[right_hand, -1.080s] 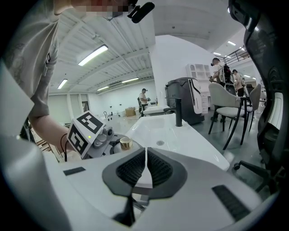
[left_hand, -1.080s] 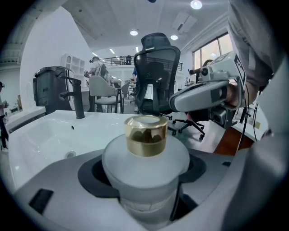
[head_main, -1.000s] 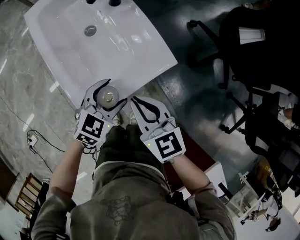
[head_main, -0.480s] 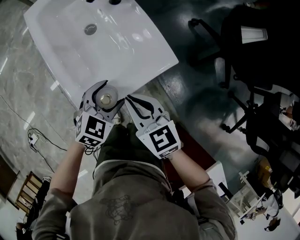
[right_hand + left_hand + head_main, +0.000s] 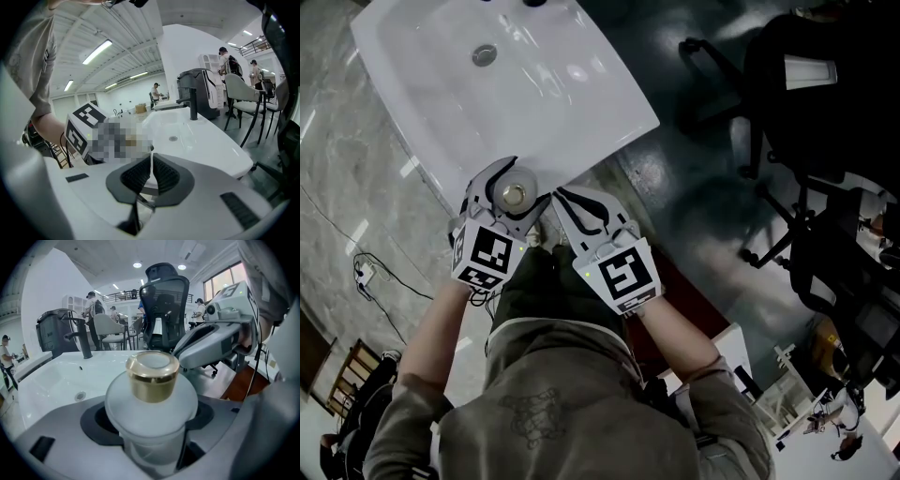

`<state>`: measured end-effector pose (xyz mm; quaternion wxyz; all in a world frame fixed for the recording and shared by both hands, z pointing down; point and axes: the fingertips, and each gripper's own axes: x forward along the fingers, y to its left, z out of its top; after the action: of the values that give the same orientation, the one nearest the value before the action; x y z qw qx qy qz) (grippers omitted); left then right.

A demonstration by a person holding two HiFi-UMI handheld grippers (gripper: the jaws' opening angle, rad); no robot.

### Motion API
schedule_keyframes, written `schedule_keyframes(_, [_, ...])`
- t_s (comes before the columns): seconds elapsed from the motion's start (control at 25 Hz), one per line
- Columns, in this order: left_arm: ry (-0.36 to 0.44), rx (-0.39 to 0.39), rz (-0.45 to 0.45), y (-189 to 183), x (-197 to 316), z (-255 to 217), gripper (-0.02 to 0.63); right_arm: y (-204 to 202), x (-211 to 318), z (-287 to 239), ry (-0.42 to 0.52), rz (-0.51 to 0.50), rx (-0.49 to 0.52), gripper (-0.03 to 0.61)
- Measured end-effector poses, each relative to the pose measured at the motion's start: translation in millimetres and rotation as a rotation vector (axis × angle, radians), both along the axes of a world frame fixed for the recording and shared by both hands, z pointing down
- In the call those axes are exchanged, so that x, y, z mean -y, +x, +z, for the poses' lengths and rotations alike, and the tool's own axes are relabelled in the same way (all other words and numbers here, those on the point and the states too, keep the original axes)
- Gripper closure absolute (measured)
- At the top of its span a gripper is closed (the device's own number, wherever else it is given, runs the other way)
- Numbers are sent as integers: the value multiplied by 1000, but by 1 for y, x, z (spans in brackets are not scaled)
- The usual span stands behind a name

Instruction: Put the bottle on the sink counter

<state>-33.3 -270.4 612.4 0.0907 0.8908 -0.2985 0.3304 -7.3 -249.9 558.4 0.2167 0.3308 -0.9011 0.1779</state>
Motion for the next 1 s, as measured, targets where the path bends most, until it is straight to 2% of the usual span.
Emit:
schedule_keyframes(0.52, [-11, -26, -12, -2, -2, -1, 267, 6, 0, 7, -27, 21, -29, 545])
schedule_keyframes(1.0, [-40, -5, -20, -11, -14, -4, 267, 11, -3, 7, -36, 38, -58, 545])
